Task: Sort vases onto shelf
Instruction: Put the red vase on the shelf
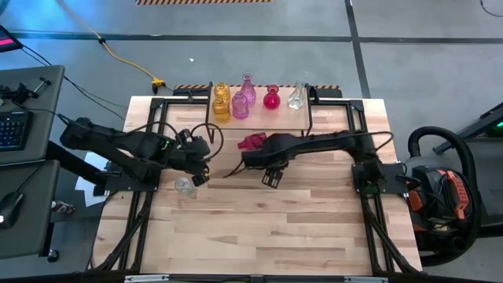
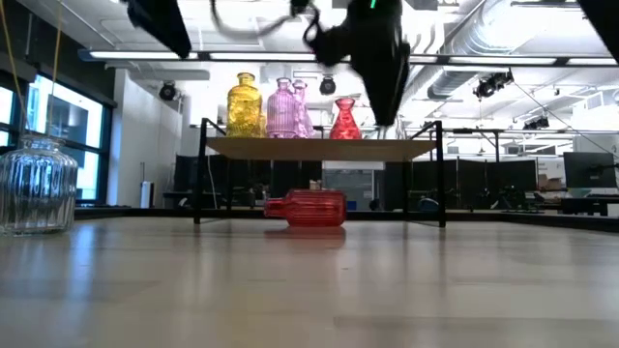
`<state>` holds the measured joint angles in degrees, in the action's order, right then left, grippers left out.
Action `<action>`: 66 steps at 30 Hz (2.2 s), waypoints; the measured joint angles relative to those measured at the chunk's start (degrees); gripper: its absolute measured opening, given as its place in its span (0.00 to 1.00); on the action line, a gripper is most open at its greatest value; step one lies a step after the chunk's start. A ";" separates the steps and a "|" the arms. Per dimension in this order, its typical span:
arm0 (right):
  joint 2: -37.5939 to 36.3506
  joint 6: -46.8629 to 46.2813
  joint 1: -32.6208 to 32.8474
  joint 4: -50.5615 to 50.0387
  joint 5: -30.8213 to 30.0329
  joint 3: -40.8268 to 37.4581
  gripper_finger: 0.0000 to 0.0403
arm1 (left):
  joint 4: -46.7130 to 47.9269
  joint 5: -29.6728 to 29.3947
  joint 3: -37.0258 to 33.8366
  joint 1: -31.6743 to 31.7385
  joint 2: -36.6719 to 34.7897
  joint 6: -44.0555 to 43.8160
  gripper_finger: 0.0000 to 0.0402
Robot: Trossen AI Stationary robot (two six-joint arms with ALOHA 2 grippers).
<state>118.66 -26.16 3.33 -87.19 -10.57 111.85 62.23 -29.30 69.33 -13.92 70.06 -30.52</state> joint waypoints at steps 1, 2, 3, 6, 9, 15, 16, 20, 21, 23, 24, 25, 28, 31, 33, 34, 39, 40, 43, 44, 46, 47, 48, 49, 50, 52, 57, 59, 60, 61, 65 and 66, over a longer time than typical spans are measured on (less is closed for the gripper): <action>-1.38 -0.95 -0.27 0.12 -0.20 0.00 0.53 | -2.72 0.20 -2.21 0.46 -0.68 0.58 0.36; -2.72 -1.74 -0.51 0.21 -0.30 0.00 0.53 | -5.53 0.65 -4.45 0.96 -1.19 0.66 0.36; -4.05 -2.67 -0.84 0.20 -0.27 0.00 0.53 | -8.23 1.46 -6.55 1.63 -1.70 0.78 0.36; -7.45 -6.81 -2.07 1.19 -0.67 0.00 0.53 | -19.07 5.93 -12.92 3.77 -2.63 3.01 0.36; -10.11 -10.21 -2.74 1.82 -3.74 0.01 0.53 | -31.75 12.20 -18.89 5.78 -2.36 6.60 0.36; -12.96 -13.87 -2.83 1.68 -9.76 0.00 0.53 | -47.12 15.13 -26.64 9.23 0.05 9.39 0.36; -13.10 -13.71 -2.93 1.65 -10.44 0.00 0.53 | -49.30 14.72 -27.43 9.78 0.57 10.23 0.36; -13.18 -12.13 -3.48 1.29 -11.84 0.00 0.53 | -58.18 12.78 -30.47 12.20 3.64 10.78 0.36; -13.24 -11.55 -3.73 1.28 -12.00 0.00 0.53 | -60.29 12.67 -30.89 12.82 4.93 10.80 0.36; -13.24 -10.33 -4.27 1.26 -11.98 0.00 0.53 | -62.94 12.66 -31.54 14.15 7.29 10.85 0.36; -13.24 -9.63 -4.59 1.26 -11.98 0.00 0.53 | -63.99 12.61 -31.81 14.65 8.42 10.88 0.36; -13.24 -8.80 -4.96 1.26 -12.00 0.00 0.53 | -65.41 12.50 -31.95 15.09 9.71 11.17 0.36; -13.24 -6.41 -6.09 1.26 -12.07 0.00 0.53 | -68.56 11.52 -32.11 16.39 12.52 12.92 0.36; -13.24 -4.79 -7.17 1.26 -13.15 0.00 0.53 | -70.81 10.92 -31.99 18.40 14.67 13.16 0.36; -13.24 -3.98 -7.85 1.24 -13.48 0.00 0.53 | -71.32 10.64 -32.01 20.13 16.22 13.06 0.36; -13.24 -3.53 -8.14 1.23 -13.45 0.00 0.53 | -71.56 10.61 -32.01 21.02 16.98 12.87 0.36; -13.24 -1.87 -9.11 1.26 -13.44 0.00 0.53 | -73.44 11.27 -32.07 24.25 20.78 12.70 0.36; -13.24 -1.85 -9.25 1.28 -13.44 0.00 0.53 | -74.50 10.89 -31.96 24.52 21.34 12.79 0.36; -13.24 -1.81 -9.68 1.26 -13.42 0.00 0.53 | -74.66 12.13 -32.01 25.17 22.35 12.66 0.36; -13.24 -1.80 -9.73 1.28 -13.41 0.00 0.53 | -74.78 12.77 -32.01 25.23 22.50 12.64 0.36; -13.24 -1.57 -9.75 1.28 -13.40 0.00 0.53 | -74.86 13.37 -32.01 25.23 22.56 12.68 0.36; -13.24 -1.14 -9.75 1.31 -13.40 0.00 0.53 | -75.01 13.34 -32.01 25.11 22.56 12.65 0.36; -13.24 -0.78 -9.73 1.36 -13.38 0.00 0.53 | -75.25 13.23 -32.01 25.00 22.56 12.63 0.36; -13.24 -0.75 -9.73 1.48 -13.35 0.00 0.53 | -75.66 13.02 -32.01 24.91 22.56 12.64 0.36; -13.24 -0.75 -9.73 1.57 -13.35 0.00 0.53 | -76.10 12.67 -32.01 24.81 22.56 12.69 0.36; -13.24 -0.75 -9.73 1.62 -13.34 0.00 0.53 | -76.36 11.60 -32.01 24.84 22.56 12.73 0.36; -13.24 -0.75 -9.73 1.94 -13.33 0.00 0.53 | -77.37 12.86 -32.00 25.98 22.96 13.85 0.36; -13.24 -0.79 -9.73 2.05 -13.30 0.00 0.53 | -78.58 13.00 -31.95 26.57 23.87 14.19 0.36; -13.24 -0.88 -9.73 2.16 -13.29 0.00 0.53 | -79.02 12.94 -31.95 26.79 24.27 13.82 0.36; -13.24 -0.91 -9.73 2.18 -13.29 0.00 0.53 | -79.53 13.05 -31.95 27.00 24.82 12.97 0.36; -13.24 -0.82 -9.73 2.18 -13.28 0.00 0.53 | -80.58 15.01 -31.99 27.46 26.43 11.55 0.36; -13.24 -0.82 -9.73 2.18 -13.29 0.00 0.53 | -80.97 15.61 -31.99 27.46 26.82 11.52 0.36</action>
<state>105.43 -26.98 -6.39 -85.01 -23.86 111.85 -18.74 -13.69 37.34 13.54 96.88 -19.00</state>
